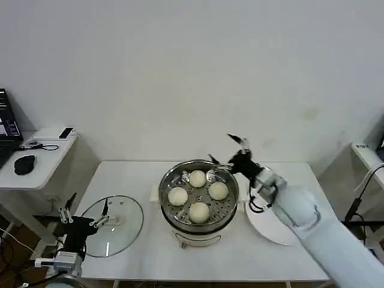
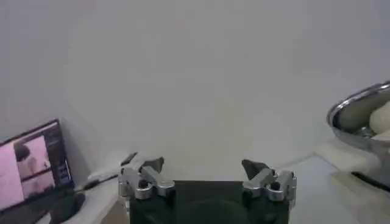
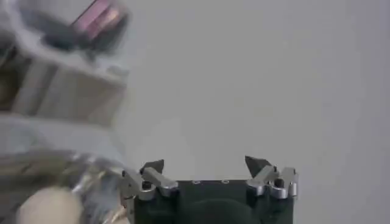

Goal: Take steamed baozi put them in steamer then cover it.

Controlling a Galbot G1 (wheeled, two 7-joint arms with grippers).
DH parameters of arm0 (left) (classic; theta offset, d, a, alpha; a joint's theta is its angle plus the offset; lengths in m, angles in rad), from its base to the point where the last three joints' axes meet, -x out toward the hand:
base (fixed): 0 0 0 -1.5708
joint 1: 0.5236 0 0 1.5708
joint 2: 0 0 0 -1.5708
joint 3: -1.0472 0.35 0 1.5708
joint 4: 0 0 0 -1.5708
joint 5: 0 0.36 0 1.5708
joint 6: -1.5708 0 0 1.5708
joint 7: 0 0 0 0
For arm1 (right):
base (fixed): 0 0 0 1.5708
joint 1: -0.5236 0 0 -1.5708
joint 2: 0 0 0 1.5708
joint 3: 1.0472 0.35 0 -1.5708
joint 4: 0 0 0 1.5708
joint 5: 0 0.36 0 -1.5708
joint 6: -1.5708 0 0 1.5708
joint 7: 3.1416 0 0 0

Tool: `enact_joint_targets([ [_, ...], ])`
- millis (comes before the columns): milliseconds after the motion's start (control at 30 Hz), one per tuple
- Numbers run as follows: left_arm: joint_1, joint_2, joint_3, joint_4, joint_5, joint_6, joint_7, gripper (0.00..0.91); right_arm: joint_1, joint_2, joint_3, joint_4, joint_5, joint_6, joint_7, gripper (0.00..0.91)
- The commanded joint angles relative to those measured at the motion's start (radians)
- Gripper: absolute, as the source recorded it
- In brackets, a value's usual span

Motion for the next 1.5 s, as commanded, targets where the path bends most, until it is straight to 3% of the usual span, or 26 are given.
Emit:
enact_joint_targets([
  [33, 0.011, 0.028, 0.025, 0.161, 0.629, -0.172, -0.042, 0.907, -0.566, 0.378, 0.742, 0.021, -0.07, 0.285, -0.015, 0.907],
  [233, -0.017, 0.11, 0.056, 0.316, 0.884, -0.208, -0.061, 0.907, -0.637, 0.43, 0.775, 0.086, -0.039, 0.28, 0.029, 0.907],
  [500, -0.006, 0.107, 0.021, 0.413, 1.062, -0.202, -0.112, 0.907, -0.698, 0.46, 0.82, 0.176, -0.039, 0.267, 0.044, 0.907],
  [867, -0.052, 0.1, 0.081, 0.532, 1.124, -0.207, -0.157, 0.907, -0.716, 0.471, 0.834, 0.205, 0.021, 0.201, 0.084, 0.907],
  [1500, -0.259, 0.118, 0.143, 0.633, 1.12, -0.193, -0.136, 0.907, -0.769, 0.502, 0.743, 0.2, 0.003, 0.216, 0.068, 0.907],
])
